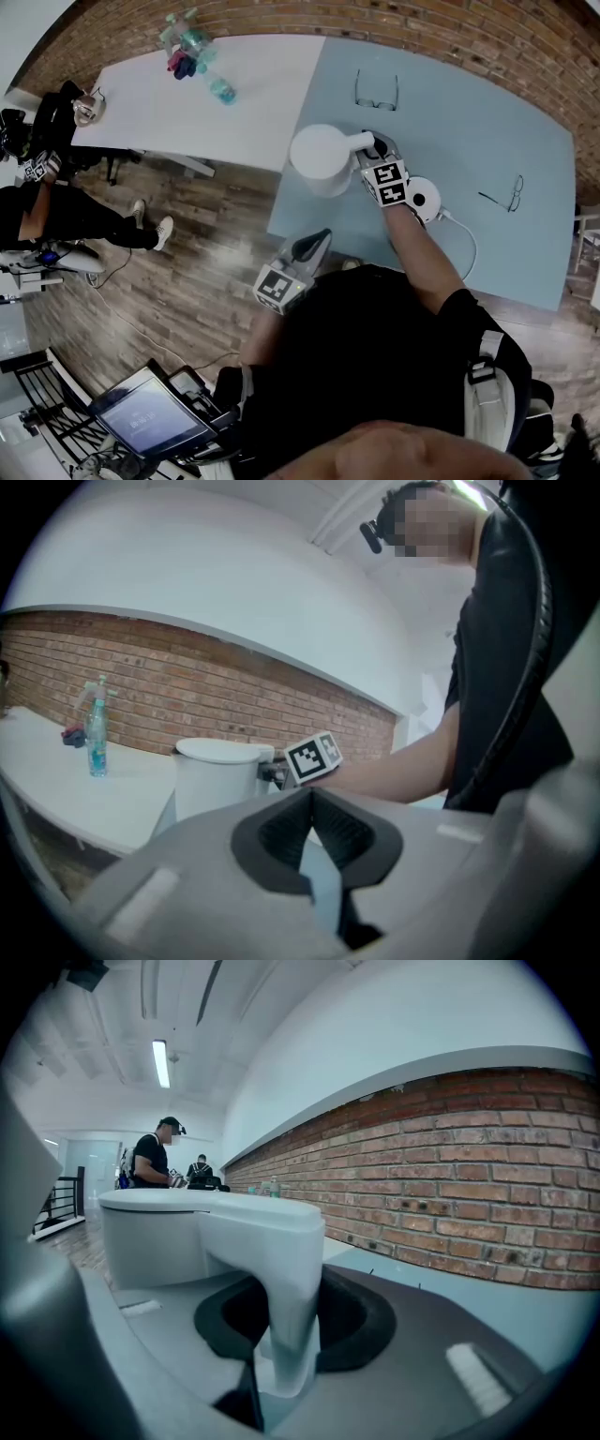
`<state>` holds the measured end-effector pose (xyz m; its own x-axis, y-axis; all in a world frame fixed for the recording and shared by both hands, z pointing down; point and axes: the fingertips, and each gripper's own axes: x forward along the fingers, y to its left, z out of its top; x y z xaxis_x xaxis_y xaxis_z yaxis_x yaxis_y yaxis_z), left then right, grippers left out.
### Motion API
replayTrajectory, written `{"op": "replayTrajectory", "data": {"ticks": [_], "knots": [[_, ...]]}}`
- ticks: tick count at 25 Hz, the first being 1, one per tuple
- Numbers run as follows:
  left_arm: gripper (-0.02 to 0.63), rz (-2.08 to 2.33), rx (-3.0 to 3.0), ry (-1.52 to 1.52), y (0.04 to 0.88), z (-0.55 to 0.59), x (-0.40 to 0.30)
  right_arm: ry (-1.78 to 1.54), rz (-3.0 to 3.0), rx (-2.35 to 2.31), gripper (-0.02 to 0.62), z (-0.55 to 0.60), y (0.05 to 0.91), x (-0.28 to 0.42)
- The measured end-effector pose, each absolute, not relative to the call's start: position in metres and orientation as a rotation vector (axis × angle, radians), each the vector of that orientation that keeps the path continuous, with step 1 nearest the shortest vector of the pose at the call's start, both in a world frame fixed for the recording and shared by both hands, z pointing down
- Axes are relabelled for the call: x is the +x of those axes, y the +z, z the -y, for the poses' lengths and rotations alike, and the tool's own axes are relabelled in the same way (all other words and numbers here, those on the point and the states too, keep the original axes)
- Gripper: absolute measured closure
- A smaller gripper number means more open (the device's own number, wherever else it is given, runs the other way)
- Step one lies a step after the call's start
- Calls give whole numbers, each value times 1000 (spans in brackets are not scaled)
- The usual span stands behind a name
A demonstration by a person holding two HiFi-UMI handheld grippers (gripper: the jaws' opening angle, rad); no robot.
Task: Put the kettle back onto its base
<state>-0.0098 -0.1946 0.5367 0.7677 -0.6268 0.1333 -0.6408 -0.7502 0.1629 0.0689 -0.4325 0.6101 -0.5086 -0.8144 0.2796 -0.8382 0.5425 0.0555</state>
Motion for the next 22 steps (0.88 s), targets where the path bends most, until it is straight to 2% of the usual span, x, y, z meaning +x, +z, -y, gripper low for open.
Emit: {"op": "replayTrajectory", "data": {"ticks": [22], "knots": [[606,1082,2756,107,532,186,-34,367,2623,1531,472,425,601,77]]}}
